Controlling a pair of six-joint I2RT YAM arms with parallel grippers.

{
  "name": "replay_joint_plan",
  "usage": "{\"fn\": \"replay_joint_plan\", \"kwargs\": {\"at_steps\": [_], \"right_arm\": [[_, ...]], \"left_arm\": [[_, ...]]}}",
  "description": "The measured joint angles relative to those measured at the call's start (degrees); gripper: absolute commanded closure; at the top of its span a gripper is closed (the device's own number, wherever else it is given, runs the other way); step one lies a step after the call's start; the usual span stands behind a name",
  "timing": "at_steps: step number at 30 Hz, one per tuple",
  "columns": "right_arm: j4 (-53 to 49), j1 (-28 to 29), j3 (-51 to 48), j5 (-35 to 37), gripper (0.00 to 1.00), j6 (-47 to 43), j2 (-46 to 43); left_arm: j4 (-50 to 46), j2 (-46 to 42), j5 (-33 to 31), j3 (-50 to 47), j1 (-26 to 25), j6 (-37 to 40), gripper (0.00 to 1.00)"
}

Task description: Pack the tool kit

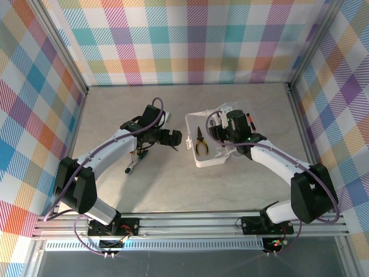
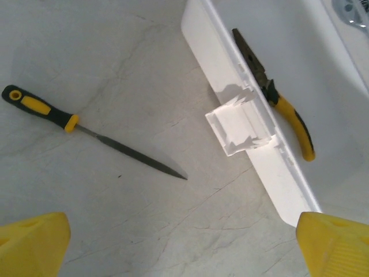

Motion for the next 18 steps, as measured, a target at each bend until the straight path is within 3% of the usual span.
{"fn": "replay_joint_plan", "kwargs": {"at_steps": [7, 12, 18], "right_arm": [[-7.6, 0.0, 8.0, -9.8, 0.01, -0.1, -2.5], [-10.8, 0.0, 8.3, -12.6, 0.01, -0.3, -3.4], [-13.4, 0.0, 8.3, -13.1, 0.01, -0.5, -3.4]], "left_arm": [[-4.2, 3.8, -2.3, 0.7, 5.9, -1.7, 0.0], [-6.2, 7.5, -4.2, 0.7, 10.0, -3.4, 0.0], [-7.0, 8.6, -6.8, 0.8, 13.2, -4.4, 0.1]]}}
